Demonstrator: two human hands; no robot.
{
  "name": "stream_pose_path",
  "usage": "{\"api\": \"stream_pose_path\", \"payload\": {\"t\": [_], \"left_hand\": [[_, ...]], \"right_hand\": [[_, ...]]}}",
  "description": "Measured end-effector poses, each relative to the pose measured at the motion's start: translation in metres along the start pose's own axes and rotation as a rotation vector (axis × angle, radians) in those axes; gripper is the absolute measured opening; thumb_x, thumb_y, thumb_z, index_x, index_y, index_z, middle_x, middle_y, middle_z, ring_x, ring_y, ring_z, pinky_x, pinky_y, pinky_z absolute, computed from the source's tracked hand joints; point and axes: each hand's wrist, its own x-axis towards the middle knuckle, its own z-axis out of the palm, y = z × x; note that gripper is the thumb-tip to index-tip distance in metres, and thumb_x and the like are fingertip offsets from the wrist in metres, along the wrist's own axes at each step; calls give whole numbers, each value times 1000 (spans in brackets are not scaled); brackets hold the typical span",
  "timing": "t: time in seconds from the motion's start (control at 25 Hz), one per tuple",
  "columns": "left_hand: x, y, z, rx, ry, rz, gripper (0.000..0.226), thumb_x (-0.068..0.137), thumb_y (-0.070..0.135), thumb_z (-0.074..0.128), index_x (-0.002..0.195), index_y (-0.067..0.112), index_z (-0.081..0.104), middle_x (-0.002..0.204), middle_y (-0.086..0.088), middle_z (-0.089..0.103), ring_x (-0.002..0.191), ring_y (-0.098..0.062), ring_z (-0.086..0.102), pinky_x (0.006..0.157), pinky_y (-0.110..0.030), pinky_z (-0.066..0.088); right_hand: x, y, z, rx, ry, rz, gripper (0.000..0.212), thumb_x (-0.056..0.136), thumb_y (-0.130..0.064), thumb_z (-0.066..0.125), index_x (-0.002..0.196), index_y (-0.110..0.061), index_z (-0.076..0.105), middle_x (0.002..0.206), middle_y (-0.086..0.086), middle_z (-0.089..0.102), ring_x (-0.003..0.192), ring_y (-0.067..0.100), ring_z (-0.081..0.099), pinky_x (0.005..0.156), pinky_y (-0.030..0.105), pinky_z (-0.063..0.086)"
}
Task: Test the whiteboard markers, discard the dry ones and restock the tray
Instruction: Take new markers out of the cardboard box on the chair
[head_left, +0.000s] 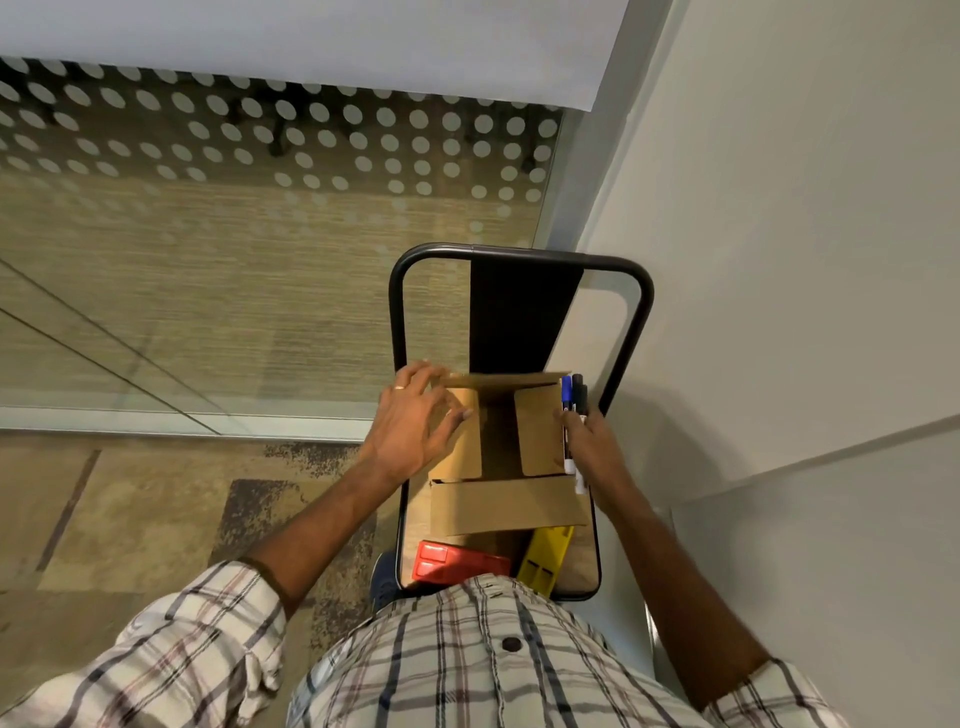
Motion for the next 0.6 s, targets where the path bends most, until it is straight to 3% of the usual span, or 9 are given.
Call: {"api": "stream_pose_path", "payload": {"t": [0.04,0.12,0.2,0.28,0.36,0.44,0.52,0.6], "left_hand": [[-6,-1,3,-18,-8,40,51,95,66,41,109,29,72,145,4,52,144,-19,33,108,-53,44],[-21,-2,10,-66,-89,95,54,95,71,39,110,30,70,144,5,55,146,-17,33,109,-53,44],[-38,-1,18,-98,-248,87,57,91,78,42,119,32,63,154,6,46,153,-14,21,117,-53,36],[-52,2,21,-102,-409,53,80,80,88,48,140,34,46,166,9,23,156,-11,2,125,-54,21],[-59,4,21,-70,-514,79,119,61,98,52,157,37,17,170,10,-5,156,-13,-14,126,-56,2],[-60,3,21,-25,-573,144,145,47,102,56,158,39,-13,166,10,-26,153,-20,-26,121,-54,-11],[-60,0,19,-11,-603,177,151,46,101,59,156,38,-23,164,10,-33,152,-21,-29,118,-52,-13],[-55,-3,17,-70,-611,139,140,55,97,61,158,39,-15,165,13,-28,155,-19,-18,119,-55,-3]], "right_hand": [[-3,2,-1,-9,58,-56,16,106,-32,46,121,-25,48,94,-1,59,84,10,58,70,26,50],[-4,9,-6,-7,147,-99,20,107,-34,45,121,-21,51,94,2,62,87,18,62,71,32,52],[-1,16,-14,-26,175,-56,28,105,-35,46,126,-16,52,96,7,64,87,23,63,74,39,53],[-1,24,-21,-41,184,6,24,105,-30,47,123,-16,53,100,10,67,88,25,65,74,42,54],[-5,32,-26,-34,189,33,18,103,-24,48,117,-15,55,98,10,70,86,26,68,74,48,58],[-8,43,-28,-80,203,45,18,102,-24,48,115,-14,55,93,7,71,80,25,70,76,50,59],[-13,54,-28,-84,199,73,18,102,-25,48,115,-14,54,90,7,70,76,24,71,75,50,60],[-19,56,-29,-25,203,79,19,103,-23,48,118,-11,54,90,9,68,74,23,68,67,42,59]]}}
